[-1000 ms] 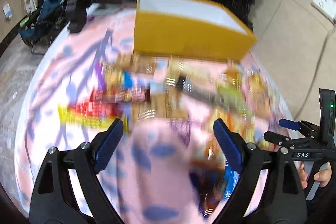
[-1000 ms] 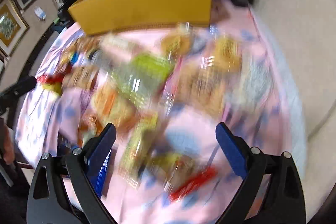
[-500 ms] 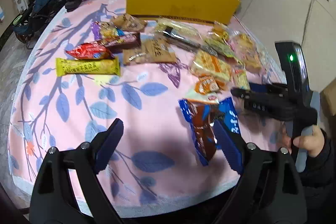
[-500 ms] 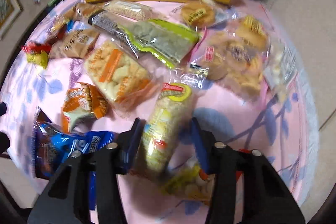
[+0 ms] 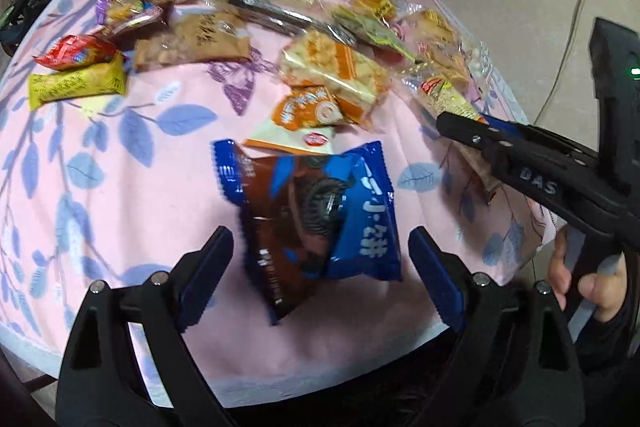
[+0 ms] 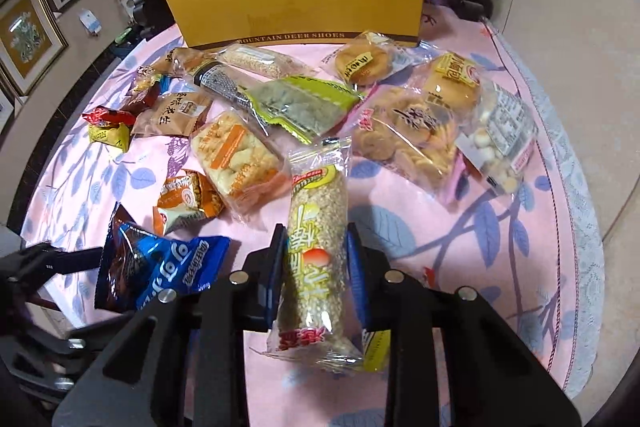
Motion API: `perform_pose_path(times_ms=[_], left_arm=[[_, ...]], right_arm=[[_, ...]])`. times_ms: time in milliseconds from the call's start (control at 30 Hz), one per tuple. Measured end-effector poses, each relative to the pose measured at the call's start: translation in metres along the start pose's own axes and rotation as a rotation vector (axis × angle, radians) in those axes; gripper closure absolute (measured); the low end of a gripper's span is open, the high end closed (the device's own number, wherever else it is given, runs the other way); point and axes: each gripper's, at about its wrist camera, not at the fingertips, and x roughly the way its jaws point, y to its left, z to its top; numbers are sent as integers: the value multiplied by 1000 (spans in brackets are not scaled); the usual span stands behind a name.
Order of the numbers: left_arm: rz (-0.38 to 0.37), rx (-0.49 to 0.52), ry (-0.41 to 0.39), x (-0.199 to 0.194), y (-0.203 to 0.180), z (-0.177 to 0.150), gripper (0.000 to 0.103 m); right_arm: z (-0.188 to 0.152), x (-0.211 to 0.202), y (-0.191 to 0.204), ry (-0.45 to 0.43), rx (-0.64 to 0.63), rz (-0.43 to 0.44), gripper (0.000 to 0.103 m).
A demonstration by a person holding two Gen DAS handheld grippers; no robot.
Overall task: Organize snacks
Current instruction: 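Grasp the blue-brown cookie pack with the left tool while the right tool grasps the rice-cake bar, then carry both snacks into the yellow box and release them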
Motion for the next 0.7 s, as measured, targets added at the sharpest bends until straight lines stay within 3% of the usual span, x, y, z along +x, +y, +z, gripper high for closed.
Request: perform_pose_path(times_ms=[167, 267, 400, 467, 533, 600, 700], left_arm=[[87, 42, -10, 22, -19, 1, 12], [150, 62, -59, 24, -25, 0, 26], [146, 80, -102, 15, -28, -2, 41], [143, 81, -112, 11, -26, -4, 45], [135, 79, -114, 9, -25, -5, 47], [132, 87, -112, 8, -25, -6, 47], [130, 101, -112, 9, -26, -7, 47]], right_arm=[[-3, -6, -9, -14, 9, 12, 73], [-5, -6, -11, -14, 15, 26, 73], [-6, -5, -9, -14, 14, 29, 74], [-6, -4, -7, -14, 13, 28, 82], [-5, -1, -6, -7, 11, 23, 93], [-3, 5, -6, 11, 7, -32, 93], [2, 7, -14, 48, 58, -13, 90]])
